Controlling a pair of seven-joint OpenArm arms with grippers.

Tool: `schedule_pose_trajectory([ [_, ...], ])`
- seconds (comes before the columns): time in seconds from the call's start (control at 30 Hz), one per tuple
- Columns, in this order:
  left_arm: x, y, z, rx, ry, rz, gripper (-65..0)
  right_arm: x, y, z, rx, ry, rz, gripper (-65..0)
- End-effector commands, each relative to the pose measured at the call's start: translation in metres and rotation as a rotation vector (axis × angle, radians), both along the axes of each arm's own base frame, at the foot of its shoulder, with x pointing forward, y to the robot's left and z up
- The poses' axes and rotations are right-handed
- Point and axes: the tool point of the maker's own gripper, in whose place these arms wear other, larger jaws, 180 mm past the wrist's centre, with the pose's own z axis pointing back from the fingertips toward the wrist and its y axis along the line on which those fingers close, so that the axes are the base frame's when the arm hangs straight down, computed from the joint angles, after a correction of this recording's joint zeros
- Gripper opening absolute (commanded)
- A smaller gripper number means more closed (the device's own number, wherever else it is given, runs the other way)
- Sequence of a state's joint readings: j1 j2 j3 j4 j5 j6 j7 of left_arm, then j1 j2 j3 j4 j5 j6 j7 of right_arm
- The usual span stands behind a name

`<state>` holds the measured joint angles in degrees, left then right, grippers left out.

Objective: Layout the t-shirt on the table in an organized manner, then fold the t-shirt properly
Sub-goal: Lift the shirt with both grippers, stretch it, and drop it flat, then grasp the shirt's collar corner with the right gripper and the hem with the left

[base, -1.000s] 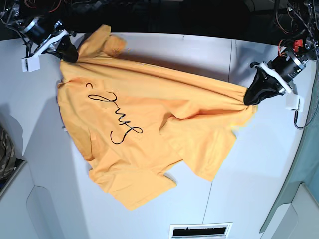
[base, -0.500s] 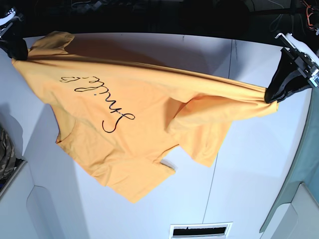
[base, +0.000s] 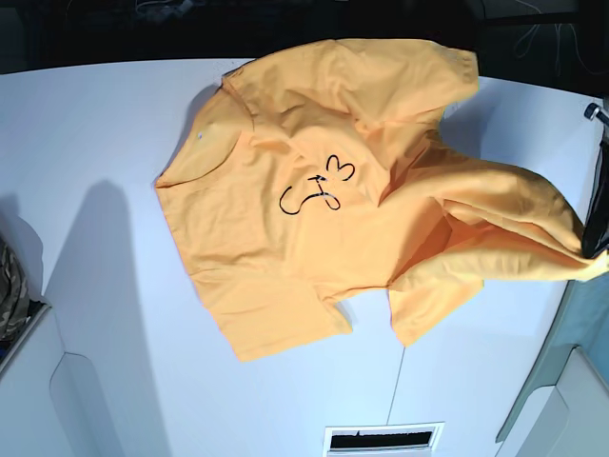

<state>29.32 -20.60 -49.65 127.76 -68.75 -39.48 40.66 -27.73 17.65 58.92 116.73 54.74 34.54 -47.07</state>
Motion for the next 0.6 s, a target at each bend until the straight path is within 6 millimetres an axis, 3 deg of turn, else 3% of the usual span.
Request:
schedule_pose_trajectory([
  [0.0, 0.001, -0.007, 0.007, -0.006, -0.029, -0.037, -65.0, 0.012, 0.007, 0.006, -0.014, -0.025, 0.040, -65.0],
  [0.17, 0.015, -0.032, -0.034, -0.006, 0.063, -0.102, -65.0, 0.021, 0.058, -0.062, 0.097, 0.144, 0.177, -63.2],
  [0.23, 0.023, -0.035, -0.053, 0.004, 0.086, -0.105, -65.0, 0.015, 0.078, -0.095, 0.170, 0.225, 0.209, -46.9],
  [0.3, 0.031, -0.033, -0.075, 0.023, 0.123, -0.098, -65.0, 0.004, 0.097, -0.124, 0.242, 0.301, 0.220, -36.4],
  [0.43, 0.042, -0.016, -0.122, -0.008, 0.237, -0.057, -65.0, -0.019, 0.131, -0.171, 0.372, 0.422, 0.228, -34.8],
  [0.57, 0.054, 0.012, -0.158, -0.085, 0.313, 0.025, -65.0, -0.030, 0.171, -0.194, 0.444, 0.463, 0.289, -34.8],
])
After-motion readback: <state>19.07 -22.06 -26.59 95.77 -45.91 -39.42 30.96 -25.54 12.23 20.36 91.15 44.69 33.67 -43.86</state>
